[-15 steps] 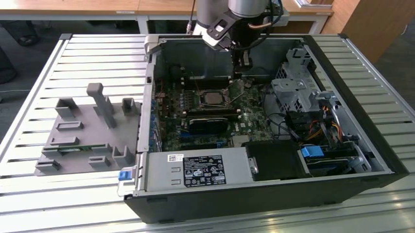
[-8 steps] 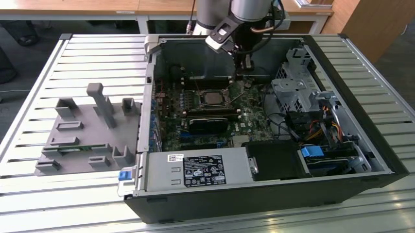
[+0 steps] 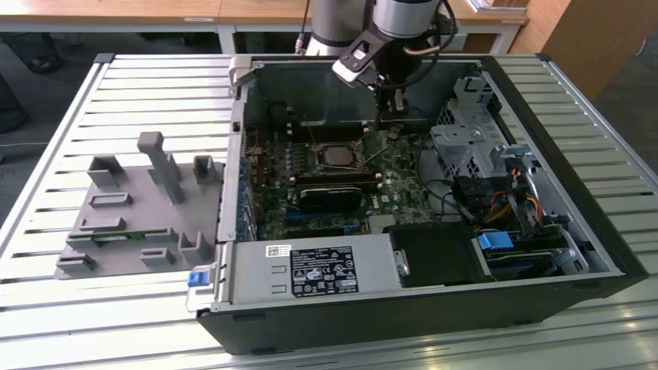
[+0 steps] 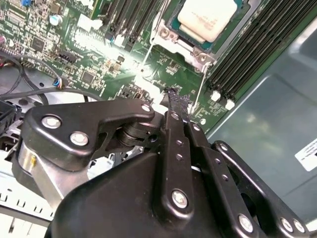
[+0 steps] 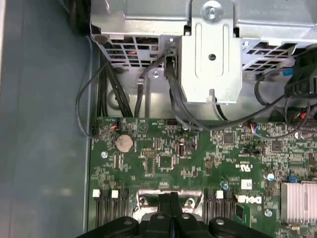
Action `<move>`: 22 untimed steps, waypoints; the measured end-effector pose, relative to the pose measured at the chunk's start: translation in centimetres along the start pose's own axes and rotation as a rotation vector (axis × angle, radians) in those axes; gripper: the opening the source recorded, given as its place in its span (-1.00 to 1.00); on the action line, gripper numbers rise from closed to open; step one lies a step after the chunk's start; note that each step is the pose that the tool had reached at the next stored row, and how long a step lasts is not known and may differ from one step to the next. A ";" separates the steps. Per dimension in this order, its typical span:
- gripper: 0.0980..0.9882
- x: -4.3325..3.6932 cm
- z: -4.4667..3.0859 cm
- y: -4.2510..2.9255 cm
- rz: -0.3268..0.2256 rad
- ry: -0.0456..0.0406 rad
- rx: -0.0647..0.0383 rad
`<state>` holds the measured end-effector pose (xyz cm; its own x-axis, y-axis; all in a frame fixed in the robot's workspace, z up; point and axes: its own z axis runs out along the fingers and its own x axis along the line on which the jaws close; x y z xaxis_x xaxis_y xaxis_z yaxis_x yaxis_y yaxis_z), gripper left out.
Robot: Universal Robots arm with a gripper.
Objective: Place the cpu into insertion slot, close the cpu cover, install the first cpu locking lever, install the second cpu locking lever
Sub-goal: 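Close the cpu cover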
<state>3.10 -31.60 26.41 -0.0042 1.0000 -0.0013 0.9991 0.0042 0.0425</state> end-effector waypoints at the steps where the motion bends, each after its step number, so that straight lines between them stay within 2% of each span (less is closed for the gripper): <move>1: -0.98 0.00 0.03 0.13 0.000 0.0001 0.000; 6: -0.98 0.05 0.20 0.83 0.000 0.0001 0.000; 22: -0.98 0.35 0.92 2.38 0.003 -0.0003 0.003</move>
<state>5.52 -31.24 25.59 -0.0015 1.0000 -0.0015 0.9992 0.0016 0.0393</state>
